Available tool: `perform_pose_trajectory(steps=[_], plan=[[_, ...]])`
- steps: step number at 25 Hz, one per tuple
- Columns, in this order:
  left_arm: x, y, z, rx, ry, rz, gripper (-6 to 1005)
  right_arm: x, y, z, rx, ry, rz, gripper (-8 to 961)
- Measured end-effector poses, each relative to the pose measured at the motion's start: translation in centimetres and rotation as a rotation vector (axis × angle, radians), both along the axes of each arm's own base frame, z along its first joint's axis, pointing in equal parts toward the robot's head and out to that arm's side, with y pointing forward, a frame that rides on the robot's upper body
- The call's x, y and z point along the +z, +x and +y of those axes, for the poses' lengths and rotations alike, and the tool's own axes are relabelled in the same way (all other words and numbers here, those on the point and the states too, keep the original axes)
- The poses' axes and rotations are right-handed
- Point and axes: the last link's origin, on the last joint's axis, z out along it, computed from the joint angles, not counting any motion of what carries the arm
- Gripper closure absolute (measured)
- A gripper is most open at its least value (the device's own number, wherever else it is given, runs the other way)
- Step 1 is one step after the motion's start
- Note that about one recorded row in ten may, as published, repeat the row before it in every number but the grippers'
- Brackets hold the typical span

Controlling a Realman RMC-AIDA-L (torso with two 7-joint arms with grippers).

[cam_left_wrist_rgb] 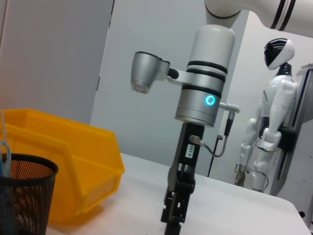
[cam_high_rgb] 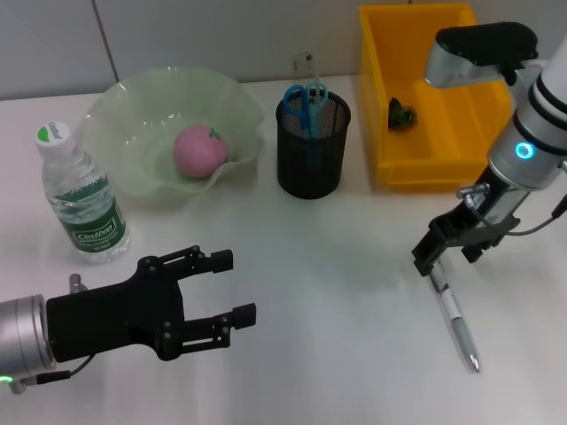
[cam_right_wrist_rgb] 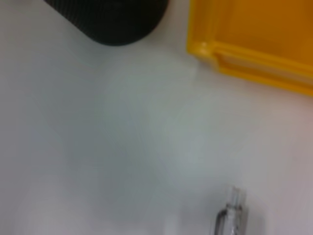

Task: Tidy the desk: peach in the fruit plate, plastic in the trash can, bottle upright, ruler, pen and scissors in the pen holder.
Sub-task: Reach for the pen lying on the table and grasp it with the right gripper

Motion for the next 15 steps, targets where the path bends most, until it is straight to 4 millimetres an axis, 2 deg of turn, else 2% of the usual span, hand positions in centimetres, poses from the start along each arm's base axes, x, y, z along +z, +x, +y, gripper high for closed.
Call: perform_pose_trajectory(steps=[15], plan=[[0.1, 0.1, 0.0, -0.009, -0.005, -0.001, 206, -1.4, -0.3, 0.6, 0.02, -0.006, -0.005, 250]])
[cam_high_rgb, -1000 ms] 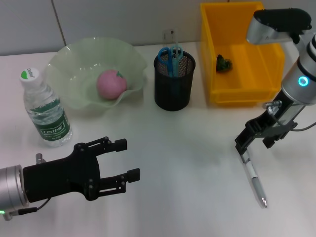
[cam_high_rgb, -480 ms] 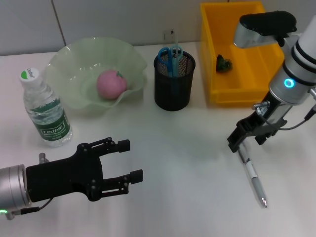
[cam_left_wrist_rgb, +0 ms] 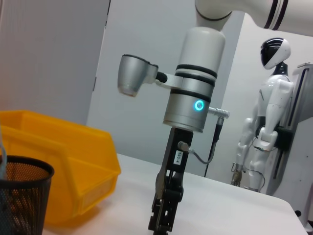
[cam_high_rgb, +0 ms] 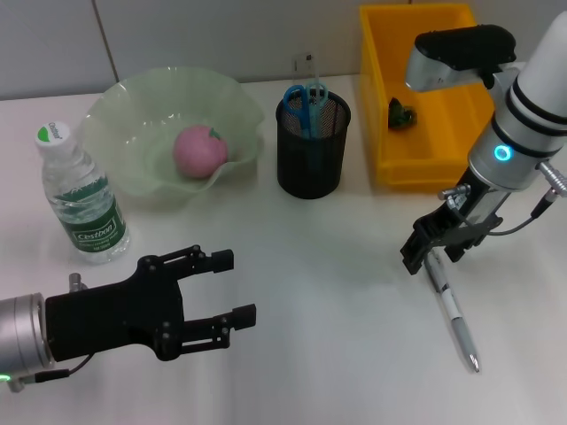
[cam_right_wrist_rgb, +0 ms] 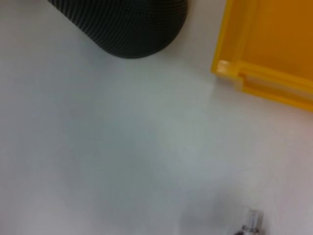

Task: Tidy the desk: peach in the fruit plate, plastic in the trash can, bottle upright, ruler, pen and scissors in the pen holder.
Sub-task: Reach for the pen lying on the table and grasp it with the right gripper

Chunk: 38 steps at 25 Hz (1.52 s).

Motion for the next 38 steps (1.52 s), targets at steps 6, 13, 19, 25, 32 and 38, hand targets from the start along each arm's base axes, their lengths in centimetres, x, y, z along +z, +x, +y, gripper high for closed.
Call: perform_pose_trajectory(steps=[6, 13, 19, 25, 32, 38], plan=[[0.5, 0.2, 0.2, -0.014, -0.005, -0.002, 205, -0.3, 0.1, 0.1, 0.003, -0.005, -0.002, 275], [0.8, 0.4, 0.1, -0.027, -0.006, -0.007, 205, -0.4, 0.3, 0.0, 0.001, -0.004, -0.002, 355], [0.9, 0.4, 0.0, -0.031, -0.008, -0.012, 205, -0.6, 0.3, 0.0, 0.004, -0.006, -0.009, 391], [1.0, 0.4, -0.1, -0.034, -0.01, -0.014, 205, -1.1, 0.3, -0.2, 0.002, -0.013, -0.012, 436], [1.0, 0.4, 0.0, -0.038, -0.006, -0.012, 206, -1.1, 0.6, -0.3, -0.002, -0.027, -0.036, 488], [1.1, 0.4, 0.0, -0.039, -0.005, -0.009, 206, -1.0, 0.6, -0.2, 0.005, -0.031, -0.053, 511]])
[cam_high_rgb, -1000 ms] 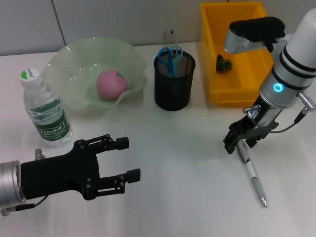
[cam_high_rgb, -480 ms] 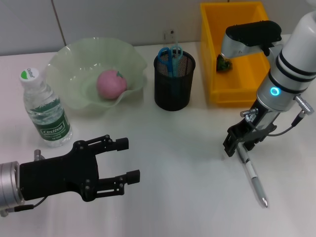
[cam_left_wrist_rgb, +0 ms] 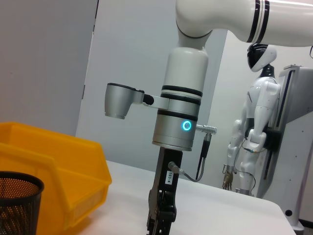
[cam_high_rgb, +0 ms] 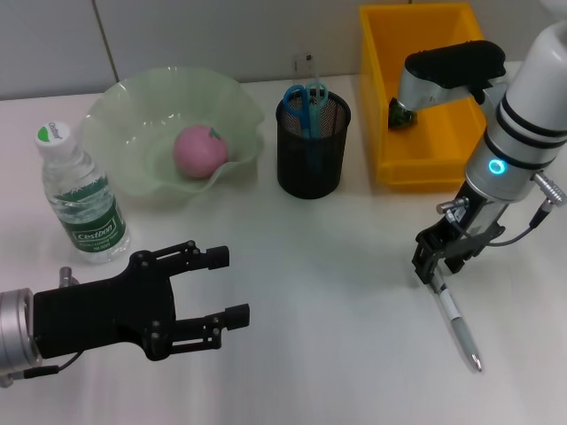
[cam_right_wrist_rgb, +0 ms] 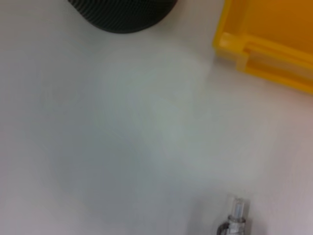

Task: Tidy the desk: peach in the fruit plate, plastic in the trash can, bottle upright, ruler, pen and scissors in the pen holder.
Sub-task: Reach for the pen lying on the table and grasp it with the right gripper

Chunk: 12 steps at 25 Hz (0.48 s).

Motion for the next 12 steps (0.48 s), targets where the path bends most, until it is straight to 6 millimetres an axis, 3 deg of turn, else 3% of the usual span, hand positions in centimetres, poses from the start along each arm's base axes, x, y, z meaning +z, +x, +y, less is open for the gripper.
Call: perform_pose_trajectory(steps=[12], plan=[[0.04, 0.01, 0.02, -0.002, 0.001, 0.001, 205, -0.04, -0.31, 0.14, 0.009, -0.004, -0.004, 535]])
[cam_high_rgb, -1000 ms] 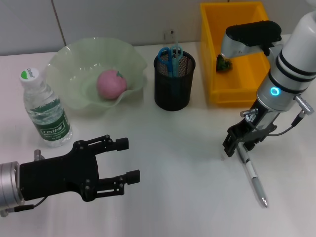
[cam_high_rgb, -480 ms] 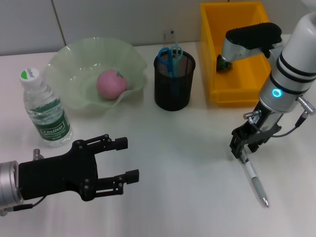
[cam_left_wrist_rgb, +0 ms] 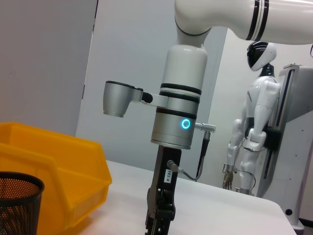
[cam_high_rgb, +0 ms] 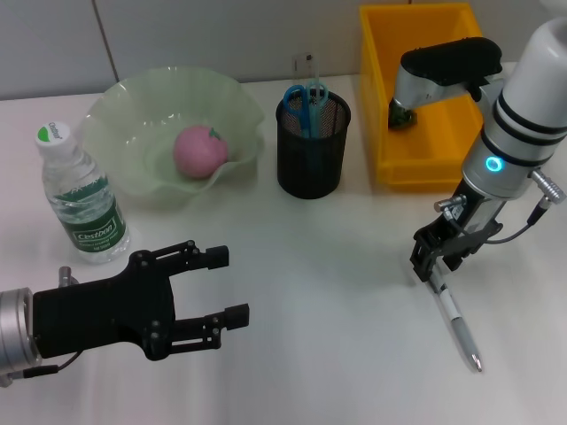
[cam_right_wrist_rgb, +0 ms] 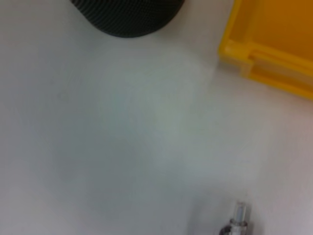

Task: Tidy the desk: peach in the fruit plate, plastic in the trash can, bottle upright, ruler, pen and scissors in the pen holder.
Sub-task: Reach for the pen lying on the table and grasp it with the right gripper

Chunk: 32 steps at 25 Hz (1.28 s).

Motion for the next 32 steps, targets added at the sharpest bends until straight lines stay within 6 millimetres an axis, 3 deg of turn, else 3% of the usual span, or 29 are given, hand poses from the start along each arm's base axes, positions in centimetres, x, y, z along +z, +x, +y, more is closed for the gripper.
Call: perform_pose_trajectory(steps=[15, 32], plan=[[0.0, 0.01, 0.0, 0.0, 0.0, 0.0, 205, -0.33, -0.02, -0.1, 0.014, -0.013, -0.017, 592], [0.26, 0.05, 0.09, -0.011, 0.005, 0.003, 206, -0.84, -0.22, -0.01, 0.019, -0.026, -0.026, 591]])
